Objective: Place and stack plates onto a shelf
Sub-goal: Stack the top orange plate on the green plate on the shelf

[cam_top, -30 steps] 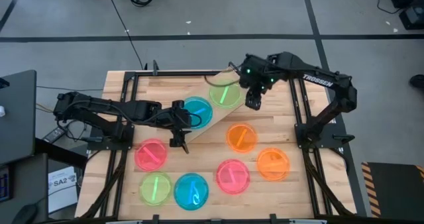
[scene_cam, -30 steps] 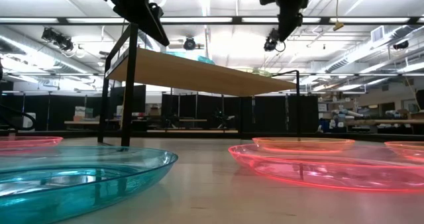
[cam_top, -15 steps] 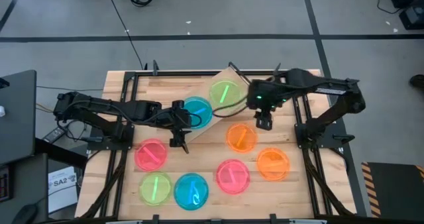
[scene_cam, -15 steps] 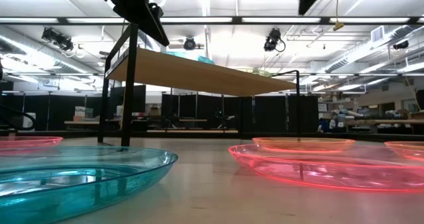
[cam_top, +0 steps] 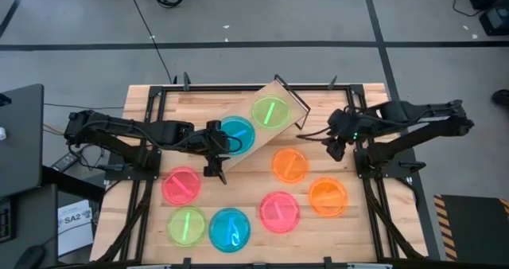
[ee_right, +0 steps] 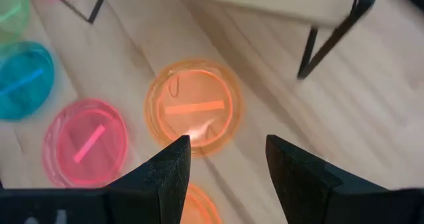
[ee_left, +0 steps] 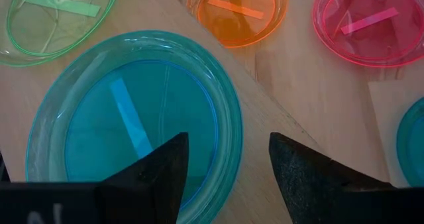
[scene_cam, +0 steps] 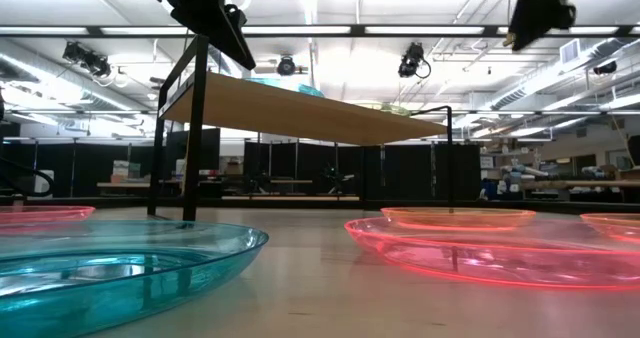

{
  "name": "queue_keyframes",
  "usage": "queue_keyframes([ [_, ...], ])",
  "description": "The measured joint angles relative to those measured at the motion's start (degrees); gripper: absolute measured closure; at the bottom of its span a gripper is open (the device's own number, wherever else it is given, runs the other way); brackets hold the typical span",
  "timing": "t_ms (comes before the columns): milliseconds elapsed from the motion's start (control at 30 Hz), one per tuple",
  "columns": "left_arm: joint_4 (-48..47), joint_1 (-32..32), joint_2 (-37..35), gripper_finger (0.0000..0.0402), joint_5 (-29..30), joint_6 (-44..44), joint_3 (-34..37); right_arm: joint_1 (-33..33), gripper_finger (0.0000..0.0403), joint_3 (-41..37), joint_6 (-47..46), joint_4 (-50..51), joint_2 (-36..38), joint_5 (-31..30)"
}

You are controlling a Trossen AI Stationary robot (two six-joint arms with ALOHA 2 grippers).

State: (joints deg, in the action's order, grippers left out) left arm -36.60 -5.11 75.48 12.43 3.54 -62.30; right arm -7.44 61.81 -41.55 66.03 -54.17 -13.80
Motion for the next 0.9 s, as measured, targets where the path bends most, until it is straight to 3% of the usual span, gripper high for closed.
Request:
queue_keyframes([
  [400,0.02,-0.02,0.00,0.0184,0.00,0.01,0.00,1.20,0.0199,-23.12,-2.46,-24.70,0.89,1.71],
  [900,0.02,0.01,0.00,0.0184,-0.02,-0.01,0.00,2.34,0.0199,-35.59,-7.95,-39.08,-4.81,2.03],
])
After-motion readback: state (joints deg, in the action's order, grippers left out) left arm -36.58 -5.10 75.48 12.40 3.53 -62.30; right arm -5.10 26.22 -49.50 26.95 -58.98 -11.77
